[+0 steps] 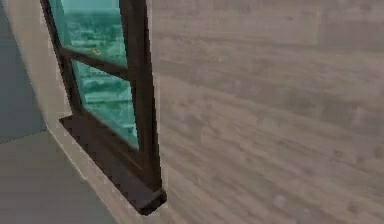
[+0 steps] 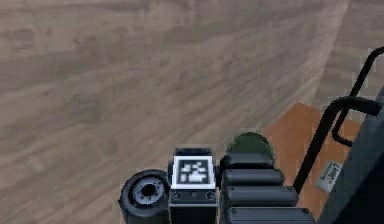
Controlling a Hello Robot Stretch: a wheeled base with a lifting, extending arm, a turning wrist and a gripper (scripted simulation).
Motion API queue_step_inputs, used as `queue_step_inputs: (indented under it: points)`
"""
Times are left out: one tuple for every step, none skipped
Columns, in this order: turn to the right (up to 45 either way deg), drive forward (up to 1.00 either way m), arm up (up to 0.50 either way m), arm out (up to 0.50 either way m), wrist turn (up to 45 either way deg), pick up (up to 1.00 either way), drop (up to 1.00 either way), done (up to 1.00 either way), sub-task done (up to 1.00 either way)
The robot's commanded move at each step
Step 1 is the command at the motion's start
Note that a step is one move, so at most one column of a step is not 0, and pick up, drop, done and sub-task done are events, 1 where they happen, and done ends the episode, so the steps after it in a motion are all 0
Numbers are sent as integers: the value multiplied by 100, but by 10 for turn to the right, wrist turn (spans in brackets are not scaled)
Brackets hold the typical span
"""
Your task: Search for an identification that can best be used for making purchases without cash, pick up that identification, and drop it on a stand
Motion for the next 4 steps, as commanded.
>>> queue_step_inputs:
  points:
    - [-450, 0, 0, 0, 0, 0, 0, 0, 0]
    - [-450, 0, 0, 0, 0, 0, 0, 0, 0]
    - [-450, 0, 0, 0, 0, 0, 0, 0, 0]
    - [-30, 0, 0, 0, 0, 0, 0, 0, 0]
